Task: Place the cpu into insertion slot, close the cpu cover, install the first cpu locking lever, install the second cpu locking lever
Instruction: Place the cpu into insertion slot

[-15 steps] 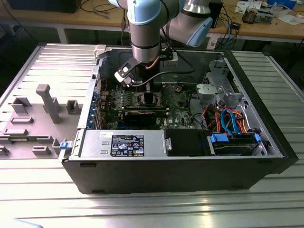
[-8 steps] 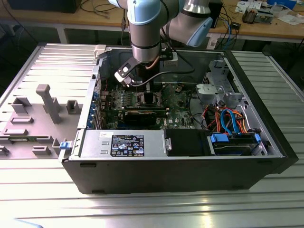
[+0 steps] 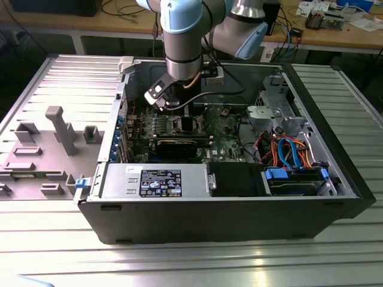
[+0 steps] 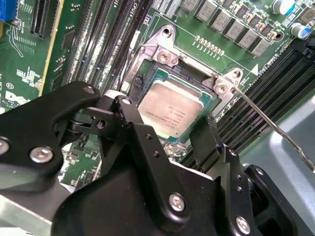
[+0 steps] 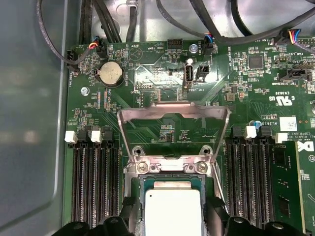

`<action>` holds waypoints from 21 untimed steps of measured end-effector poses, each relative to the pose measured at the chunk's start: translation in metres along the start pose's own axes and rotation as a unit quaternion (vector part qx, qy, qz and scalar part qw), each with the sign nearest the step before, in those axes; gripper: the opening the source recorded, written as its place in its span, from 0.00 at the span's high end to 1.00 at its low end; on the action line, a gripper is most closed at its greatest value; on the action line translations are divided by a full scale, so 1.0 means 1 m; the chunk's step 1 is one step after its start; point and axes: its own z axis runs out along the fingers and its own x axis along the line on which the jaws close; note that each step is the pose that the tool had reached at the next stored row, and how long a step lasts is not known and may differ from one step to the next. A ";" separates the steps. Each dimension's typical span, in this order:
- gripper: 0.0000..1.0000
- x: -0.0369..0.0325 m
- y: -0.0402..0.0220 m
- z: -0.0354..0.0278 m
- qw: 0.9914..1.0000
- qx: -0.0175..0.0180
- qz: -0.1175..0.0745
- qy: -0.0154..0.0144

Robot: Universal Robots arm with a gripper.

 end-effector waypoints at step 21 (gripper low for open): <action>0.33 0.0056 0.0051 -0.0010 1.000 0.003 0.000 -0.001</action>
